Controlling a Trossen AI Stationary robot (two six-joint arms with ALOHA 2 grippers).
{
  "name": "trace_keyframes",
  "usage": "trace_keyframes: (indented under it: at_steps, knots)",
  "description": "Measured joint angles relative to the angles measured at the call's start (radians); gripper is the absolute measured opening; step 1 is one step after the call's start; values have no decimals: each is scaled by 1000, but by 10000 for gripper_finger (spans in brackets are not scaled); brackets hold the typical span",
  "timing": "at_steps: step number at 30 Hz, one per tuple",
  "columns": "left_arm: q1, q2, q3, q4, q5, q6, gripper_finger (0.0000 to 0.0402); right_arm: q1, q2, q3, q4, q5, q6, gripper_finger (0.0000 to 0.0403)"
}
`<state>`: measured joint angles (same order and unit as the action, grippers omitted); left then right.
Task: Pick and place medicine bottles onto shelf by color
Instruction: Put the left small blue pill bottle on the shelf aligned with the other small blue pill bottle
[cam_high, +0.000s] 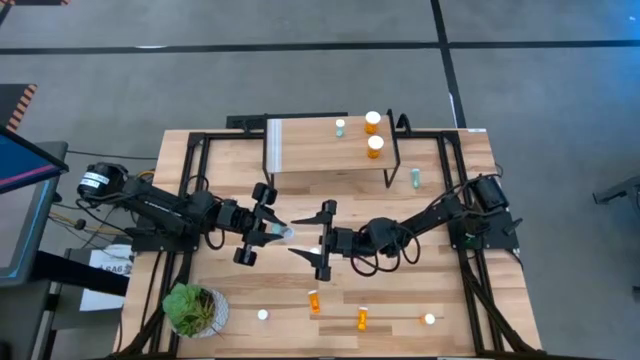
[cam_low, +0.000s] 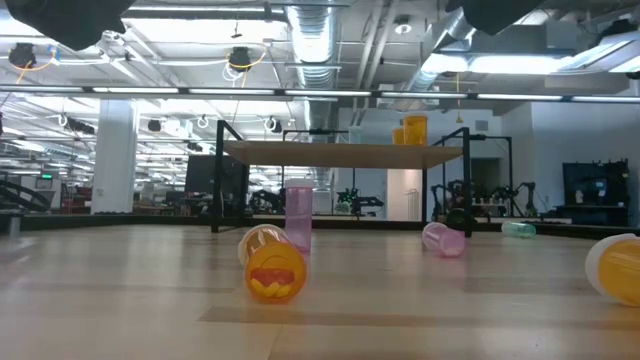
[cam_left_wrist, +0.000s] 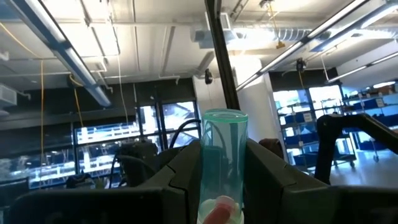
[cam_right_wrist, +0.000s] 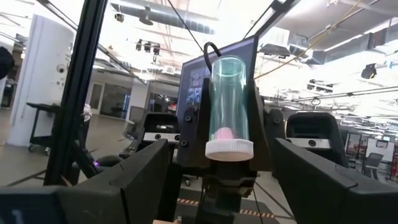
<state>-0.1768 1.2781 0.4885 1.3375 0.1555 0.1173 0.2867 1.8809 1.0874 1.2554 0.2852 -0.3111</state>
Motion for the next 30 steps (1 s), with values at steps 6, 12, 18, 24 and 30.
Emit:
trace_keyframes:
  at_steps: [6,12,18,24,30]
  knots:
    - [0,0,0,35,-15,6,80,-2,0,0,13,0,23,292]
    - [0,0,6,83,-21,10,80,-22,0,0,51,0,41,267]
    - [0,0,21,57,-21,11,80,-41,0,0,65,-5,53,260]
    - [0,0,26,58,-21,14,80,-47,0,0,66,-44,83,260]
    - [0,0,26,59,-31,28,80,-47,0,23,49,-70,86,260]
